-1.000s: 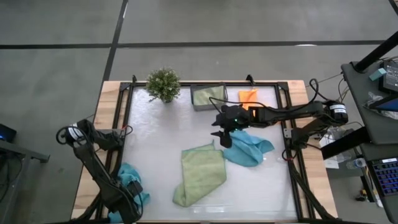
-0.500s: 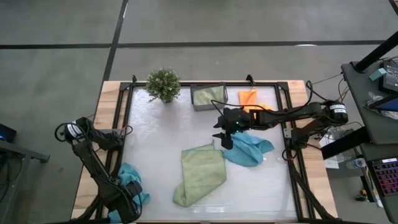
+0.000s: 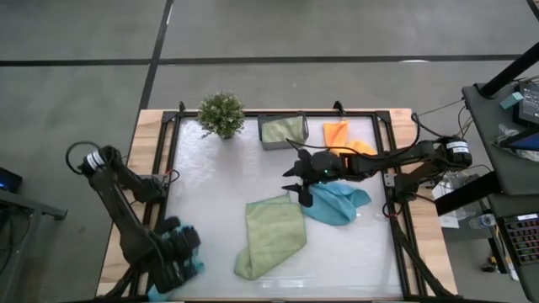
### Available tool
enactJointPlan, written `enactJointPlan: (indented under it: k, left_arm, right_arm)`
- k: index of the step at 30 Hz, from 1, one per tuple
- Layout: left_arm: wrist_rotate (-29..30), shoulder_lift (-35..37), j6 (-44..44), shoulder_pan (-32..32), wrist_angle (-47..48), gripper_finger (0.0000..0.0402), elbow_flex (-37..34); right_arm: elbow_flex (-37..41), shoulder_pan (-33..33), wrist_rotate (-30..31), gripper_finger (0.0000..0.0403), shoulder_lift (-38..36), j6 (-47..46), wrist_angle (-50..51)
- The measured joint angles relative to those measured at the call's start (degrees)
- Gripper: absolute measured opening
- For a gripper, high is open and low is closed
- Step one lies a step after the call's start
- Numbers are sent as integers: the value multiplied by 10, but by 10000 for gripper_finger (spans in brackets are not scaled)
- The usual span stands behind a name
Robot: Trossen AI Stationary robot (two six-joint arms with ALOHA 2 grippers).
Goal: Fold microfiber towels
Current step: Fold the left blue towel
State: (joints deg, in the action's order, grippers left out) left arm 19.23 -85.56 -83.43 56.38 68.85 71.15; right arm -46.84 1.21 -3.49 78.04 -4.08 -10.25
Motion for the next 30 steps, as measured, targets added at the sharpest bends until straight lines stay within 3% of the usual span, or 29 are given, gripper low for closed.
enactJointPlan:
  k: [11, 21, 26, 30]
  left_arm:
    - [251, 98, 235, -133, 6, 0, 2]
    - [394, 141, 493, -305, -80, 0, 7]
    - [409, 145, 695, -353, -196, 0, 6]
    - [356, 145, 851, -363, -269, 0, 6]
  right_arm:
    - [21, -54, -1, 201, 16, 1, -170]
    - [13, -48, 5, 201, 95, -41, -342]
    - [-23, -31, 52, 201, 116, 6, -330]
    - [-70, -8, 52, 201, 118, 65, -276]
